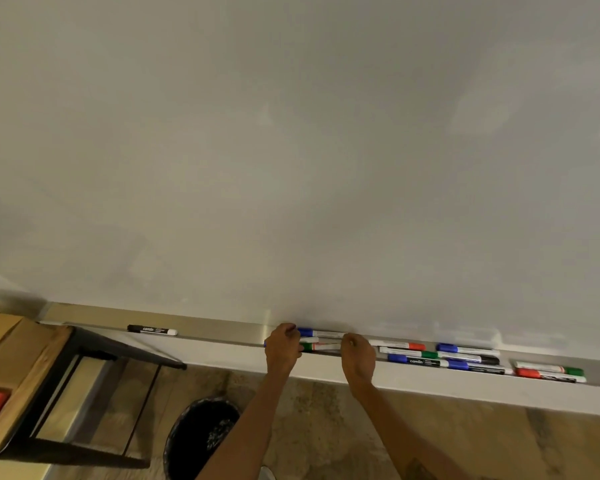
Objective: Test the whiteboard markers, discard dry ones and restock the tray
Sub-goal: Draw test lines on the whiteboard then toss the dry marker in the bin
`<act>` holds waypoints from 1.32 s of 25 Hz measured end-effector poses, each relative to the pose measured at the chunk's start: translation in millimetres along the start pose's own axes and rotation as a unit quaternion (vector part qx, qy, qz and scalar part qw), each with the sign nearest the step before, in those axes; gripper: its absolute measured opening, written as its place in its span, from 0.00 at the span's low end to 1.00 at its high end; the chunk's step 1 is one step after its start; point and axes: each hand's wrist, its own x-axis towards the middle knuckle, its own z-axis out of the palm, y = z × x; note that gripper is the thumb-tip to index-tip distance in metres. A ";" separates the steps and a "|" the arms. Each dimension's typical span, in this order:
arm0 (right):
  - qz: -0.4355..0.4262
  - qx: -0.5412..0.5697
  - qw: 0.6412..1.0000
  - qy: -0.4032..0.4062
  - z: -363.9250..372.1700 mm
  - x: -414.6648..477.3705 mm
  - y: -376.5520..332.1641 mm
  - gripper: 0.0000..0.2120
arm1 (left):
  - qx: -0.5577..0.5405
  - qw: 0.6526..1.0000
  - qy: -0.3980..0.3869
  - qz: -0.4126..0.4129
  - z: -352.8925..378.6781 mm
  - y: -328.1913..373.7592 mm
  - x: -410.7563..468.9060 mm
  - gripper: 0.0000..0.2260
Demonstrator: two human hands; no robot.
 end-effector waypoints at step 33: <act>-0.449 -0.030 0.864 0.224 -171.3 -72.4 -88.0 0.15 | -0.312 0.906 -0.007 0.285 27.3 193.8 -204.6 0.09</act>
